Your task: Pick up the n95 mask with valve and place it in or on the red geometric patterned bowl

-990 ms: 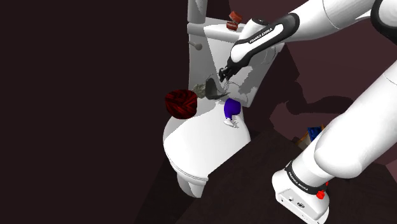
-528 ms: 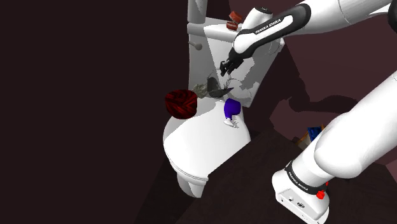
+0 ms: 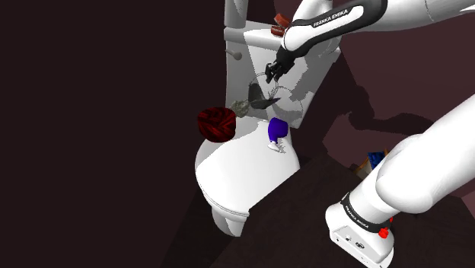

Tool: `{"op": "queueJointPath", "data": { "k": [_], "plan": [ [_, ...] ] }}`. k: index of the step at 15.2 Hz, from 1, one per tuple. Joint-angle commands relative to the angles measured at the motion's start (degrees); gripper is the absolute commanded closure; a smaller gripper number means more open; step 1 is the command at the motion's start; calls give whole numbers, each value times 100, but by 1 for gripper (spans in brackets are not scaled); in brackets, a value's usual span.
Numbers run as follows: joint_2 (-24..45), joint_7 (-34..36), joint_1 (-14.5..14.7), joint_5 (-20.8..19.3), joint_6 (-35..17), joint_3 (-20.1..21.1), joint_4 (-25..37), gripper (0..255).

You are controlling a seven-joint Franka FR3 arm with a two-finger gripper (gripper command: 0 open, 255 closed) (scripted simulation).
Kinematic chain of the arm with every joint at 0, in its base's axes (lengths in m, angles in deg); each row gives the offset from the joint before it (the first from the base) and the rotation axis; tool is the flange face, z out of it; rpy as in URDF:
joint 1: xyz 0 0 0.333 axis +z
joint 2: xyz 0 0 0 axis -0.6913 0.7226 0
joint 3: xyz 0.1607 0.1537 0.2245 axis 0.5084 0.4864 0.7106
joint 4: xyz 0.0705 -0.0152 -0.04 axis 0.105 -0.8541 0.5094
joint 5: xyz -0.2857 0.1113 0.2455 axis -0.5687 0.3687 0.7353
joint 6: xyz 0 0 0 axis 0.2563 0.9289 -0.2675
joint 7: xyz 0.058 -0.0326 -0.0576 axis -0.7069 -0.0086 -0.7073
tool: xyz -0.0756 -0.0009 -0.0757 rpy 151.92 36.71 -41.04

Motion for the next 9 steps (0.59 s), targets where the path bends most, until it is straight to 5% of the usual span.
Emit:
{"op": "queueJointPath", "data": {
  "k": [1,9],
  "plan": [
    [-72,12,-7,-24,171,3,100,255],
    [-312,78,-16,-100,776,36,472,255]
  ]
}}
